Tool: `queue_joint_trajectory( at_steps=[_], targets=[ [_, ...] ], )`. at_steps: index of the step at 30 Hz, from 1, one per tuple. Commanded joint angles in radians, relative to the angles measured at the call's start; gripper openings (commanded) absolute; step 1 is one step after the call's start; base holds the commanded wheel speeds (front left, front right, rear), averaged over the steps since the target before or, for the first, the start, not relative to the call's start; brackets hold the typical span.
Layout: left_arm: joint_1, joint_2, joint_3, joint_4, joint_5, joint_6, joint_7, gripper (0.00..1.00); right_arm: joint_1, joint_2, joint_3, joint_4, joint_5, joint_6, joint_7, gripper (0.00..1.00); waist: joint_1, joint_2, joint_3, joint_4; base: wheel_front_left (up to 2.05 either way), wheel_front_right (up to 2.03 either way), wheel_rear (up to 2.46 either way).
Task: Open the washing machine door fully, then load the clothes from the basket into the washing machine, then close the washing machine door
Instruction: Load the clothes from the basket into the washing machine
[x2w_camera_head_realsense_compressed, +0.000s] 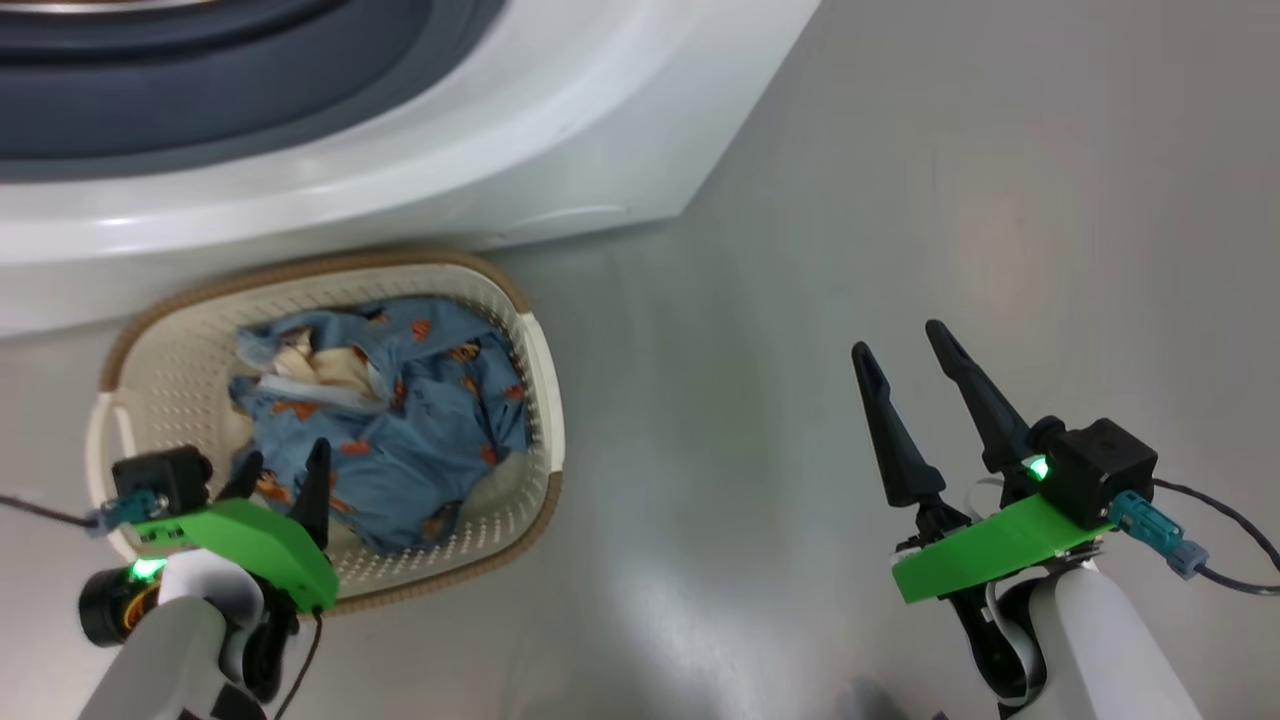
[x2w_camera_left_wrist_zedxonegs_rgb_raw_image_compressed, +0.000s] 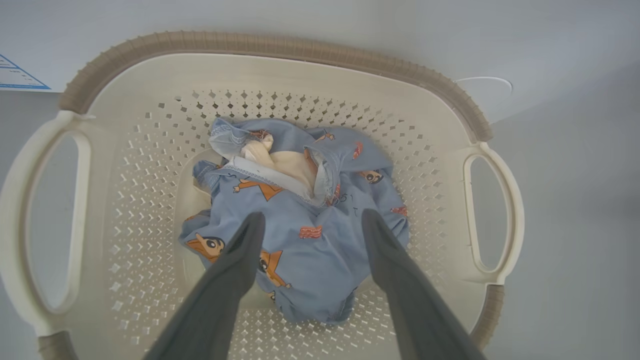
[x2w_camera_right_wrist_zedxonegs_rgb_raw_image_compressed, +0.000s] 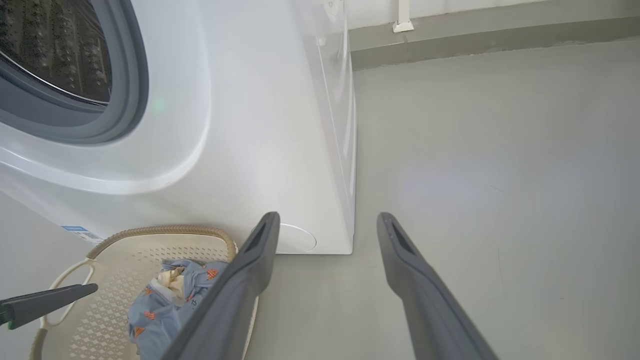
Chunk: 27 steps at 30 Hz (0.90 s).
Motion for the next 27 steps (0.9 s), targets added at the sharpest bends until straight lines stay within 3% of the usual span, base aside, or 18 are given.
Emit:
queue_joint_trajectory(
  at_steps=[1, 14, 27],
  targets=[
    [-0.027, 0.036, 0.017, 0.028, -0.014, -0.002, 0.009, 1.00, -0.007, 0.008, 0.030, -0.025, -0.002, 0.002, -0.012, 1.00, -0.0002, -0.0001, 0.071, -0.025, 0.00, 0.00, 0.00],
    [-0.187, 0.033, -0.020, 0.214, -0.087, -0.002, 0.053, 1.00, -0.043, 0.010, 0.043, -0.035, 0.010, 0.002, -0.012, 1.00, -0.0002, -0.0001, 0.154, -0.053, 0.00, 0.00, 0.00],
    [-0.327, 0.078, -0.047, 0.319, -0.096, -0.002, 0.087, 1.00, -0.069, 0.010, 0.050, -0.061, 0.039, 0.002, -0.012, 1.00, -0.0002, -0.0001, 0.268, -0.086, 0.00, 0.00, 0.00]
  ],
)
